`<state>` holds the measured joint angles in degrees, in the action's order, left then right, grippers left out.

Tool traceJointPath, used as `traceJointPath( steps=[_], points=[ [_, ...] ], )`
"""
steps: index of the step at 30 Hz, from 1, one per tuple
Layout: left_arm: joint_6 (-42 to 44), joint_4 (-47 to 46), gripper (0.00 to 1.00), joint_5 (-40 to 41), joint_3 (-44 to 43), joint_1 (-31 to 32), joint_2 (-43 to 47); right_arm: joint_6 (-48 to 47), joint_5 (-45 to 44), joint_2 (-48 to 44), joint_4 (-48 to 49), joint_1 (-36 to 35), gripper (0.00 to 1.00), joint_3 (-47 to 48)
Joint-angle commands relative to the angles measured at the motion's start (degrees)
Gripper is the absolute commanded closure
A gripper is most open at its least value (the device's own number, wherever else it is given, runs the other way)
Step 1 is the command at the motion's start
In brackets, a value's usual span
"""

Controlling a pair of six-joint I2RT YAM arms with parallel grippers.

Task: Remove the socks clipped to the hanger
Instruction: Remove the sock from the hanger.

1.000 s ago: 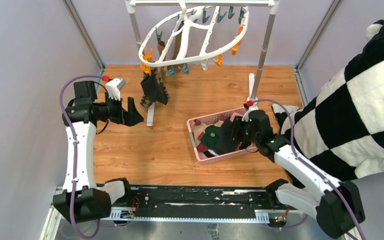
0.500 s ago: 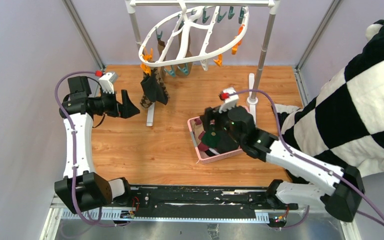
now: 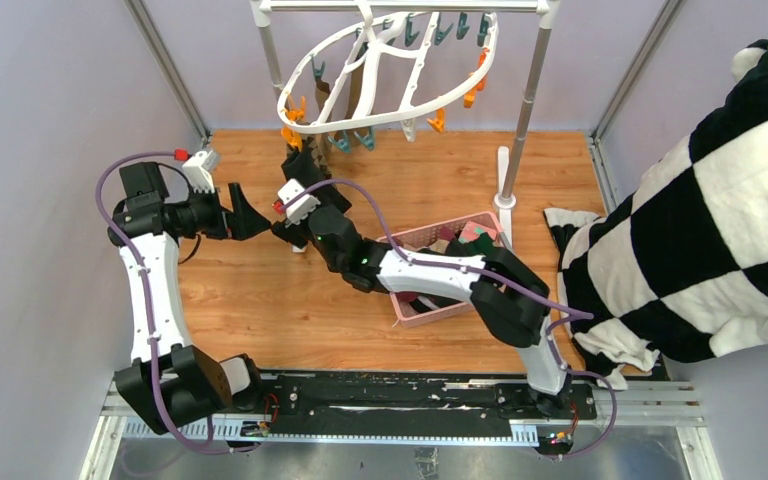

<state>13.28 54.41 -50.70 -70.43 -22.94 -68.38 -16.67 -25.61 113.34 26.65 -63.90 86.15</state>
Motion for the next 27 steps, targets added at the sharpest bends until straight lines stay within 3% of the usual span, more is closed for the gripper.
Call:
traceJointPath(
  steps=[1, 4, 7, 11, 13, 18, 27],
  points=[
    [0.62, 1.18, 0.00, -1.85, 0.77, -0.72, 1.36, -10.97, -11.82, 5.52, 9.93, -0.09, 0.04, 8.85],
    [0.63, 1.35, 0.00, -2.20, 0.91, -0.83, 1.64, -13.41, -14.91, 9.05, 12.56, 0.23, 0.16, 12.98],
    [0.86, 1.48, 0.00, -2.04, 0.99, -0.87, 2.13, -12.32, -12.91, 9.30, 13.11, 0.52, 0.35, 13.15],
    [1.42, 1.84, 0.01, -2.30, 1.17, -0.82, 3.18, -6.49, -6.32, 4.60, 10.47, 0.62, 0.79, 9.74],
    [1.77, 2.51, 0.02, -2.79, 0.97, -0.87, 3.54, -2.85, -2.13, 1.42, 8.69, 0.61, 0.97, 7.41],
    [2.35, 4.96, 0.05, -5.13, -0.29, -0.82, 4.30, 7.23, 9.05, -8.94, 5.66, 1.06, 1.00, -1.01],
    [-1.32, 5.44, 0.11, -12.15, -2.05, 0.42, 9.17, 32.35, 39.27, -31.63, 4.42, 7.86, 1.00, -18.37]
  ],
)
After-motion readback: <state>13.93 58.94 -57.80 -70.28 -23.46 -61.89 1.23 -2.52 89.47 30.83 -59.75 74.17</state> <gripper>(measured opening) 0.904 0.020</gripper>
